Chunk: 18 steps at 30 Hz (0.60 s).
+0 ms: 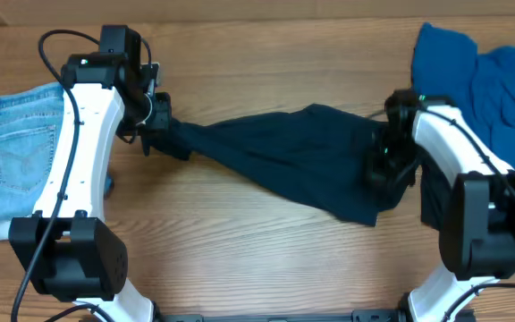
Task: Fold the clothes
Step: 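Lift the shirt with both grippers and lay it flat toward the back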
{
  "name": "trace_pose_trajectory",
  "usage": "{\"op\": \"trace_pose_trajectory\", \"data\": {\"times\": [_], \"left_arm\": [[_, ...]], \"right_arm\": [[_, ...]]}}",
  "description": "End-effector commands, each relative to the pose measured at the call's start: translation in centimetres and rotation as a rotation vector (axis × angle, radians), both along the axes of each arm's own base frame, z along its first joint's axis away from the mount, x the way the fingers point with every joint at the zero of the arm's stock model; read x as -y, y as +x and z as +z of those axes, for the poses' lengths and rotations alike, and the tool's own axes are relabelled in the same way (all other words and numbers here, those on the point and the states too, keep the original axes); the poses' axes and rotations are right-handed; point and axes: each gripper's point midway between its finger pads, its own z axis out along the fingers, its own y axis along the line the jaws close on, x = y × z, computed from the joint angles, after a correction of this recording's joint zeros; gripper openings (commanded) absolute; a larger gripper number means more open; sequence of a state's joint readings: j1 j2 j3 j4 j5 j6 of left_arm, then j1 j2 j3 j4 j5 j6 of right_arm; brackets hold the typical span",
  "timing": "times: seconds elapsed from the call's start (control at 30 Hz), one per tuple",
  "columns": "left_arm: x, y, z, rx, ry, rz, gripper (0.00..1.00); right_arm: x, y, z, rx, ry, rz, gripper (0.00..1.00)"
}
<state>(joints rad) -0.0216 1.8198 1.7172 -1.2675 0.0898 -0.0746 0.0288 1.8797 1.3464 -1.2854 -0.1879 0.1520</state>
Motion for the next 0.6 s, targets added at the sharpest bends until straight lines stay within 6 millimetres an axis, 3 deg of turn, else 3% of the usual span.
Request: {"op": "trace_pose_trajectory", "data": {"times": [0.0,0.03,0.1,0.13,0.2,0.33,0.57], "left_arm": [[-0.7,2.3,5.0,0.139,0.027,-0.012,0.04],[-0.9,2.6,6.2,0.168,0.037,-0.012,0.04],[-1.6,3.1,9.2,0.235,0.078,0.003,0.04],[-1.7,3.2,10.2,0.256,0.085,0.007,0.04],[-1.8,3.2,12.9,0.312,0.087,0.012,0.04],[-1.9,2.6,17.3,0.404,0.09,0.018,0.04],[-2.0,-0.3,26.1,0.64,0.085,0.035,0.04]], "right_arm": [[-0.5,7.6,13.0,0.394,0.02,0.029,0.04],[-0.3,8.7,16.6,0.483,0.004,0.029,0.04],[1.3,9.7,25.9,0.709,-0.081,0.011,0.04],[2.2,9.5,29.2,0.792,-0.13,-0.004,0.04],[3.3,8.5,33.6,0.905,-0.191,-0.03,0.04],[4.0,7.5,37.4,1.022,-0.198,-0.063,0.04],[4.1,5.1,40.9,1.137,-0.195,-0.078,0.04]]}}
